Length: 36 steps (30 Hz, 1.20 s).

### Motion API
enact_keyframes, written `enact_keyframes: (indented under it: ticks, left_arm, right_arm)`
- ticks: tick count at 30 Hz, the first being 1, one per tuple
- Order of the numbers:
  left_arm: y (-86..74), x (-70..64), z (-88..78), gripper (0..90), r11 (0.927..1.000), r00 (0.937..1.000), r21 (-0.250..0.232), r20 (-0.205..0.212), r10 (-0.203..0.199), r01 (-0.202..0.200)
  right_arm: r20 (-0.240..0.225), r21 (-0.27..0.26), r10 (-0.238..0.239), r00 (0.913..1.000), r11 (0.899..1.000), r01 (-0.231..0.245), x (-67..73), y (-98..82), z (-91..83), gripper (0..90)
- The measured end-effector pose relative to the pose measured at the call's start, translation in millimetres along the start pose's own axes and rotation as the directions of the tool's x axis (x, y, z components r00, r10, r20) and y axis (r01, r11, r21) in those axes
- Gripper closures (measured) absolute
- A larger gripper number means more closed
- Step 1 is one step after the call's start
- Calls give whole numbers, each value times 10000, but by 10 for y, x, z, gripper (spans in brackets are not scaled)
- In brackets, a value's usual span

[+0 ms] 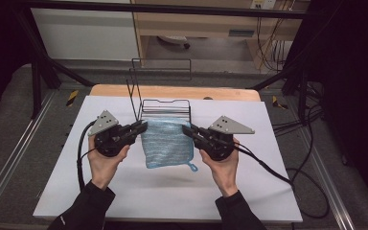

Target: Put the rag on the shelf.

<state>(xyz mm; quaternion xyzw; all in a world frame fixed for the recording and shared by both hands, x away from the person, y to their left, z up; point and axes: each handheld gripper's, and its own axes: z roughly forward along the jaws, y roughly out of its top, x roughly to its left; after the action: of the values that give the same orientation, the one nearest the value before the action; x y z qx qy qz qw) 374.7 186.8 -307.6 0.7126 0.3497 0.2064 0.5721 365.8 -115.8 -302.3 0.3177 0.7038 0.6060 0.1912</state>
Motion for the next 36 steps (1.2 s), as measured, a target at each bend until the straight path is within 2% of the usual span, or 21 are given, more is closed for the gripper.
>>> enact_keyframes:
  ticks: [14, 19, 26, 36]
  left_arm:
    - [271, 59, 2, 813, 9954, 9995, -963, -306, -38, 9]
    - [348, 84, 18, 814, 9933, 9994, -1154, -334, -71, 32]
    - [458, 87, 43, 814, 9889, 9987, -1478, -499, 64, -138]
    - [625, 103, 65, 815, 9816, 9987, -1906, -517, 41, -139]
  right_arm:
    - [433, -732, -344, 9985, 9966, 375, 15, 231, 62, 827]
    - [528, -945, -303, 9981, 9949, 352, -15, 295, 102, 827]
    - [821, -1217, -473, 9955, 9909, 571, -24, 407, 139, 827]
    - [997, -1630, -686, 9926, 9830, 843, -43, 577, 144, 827]
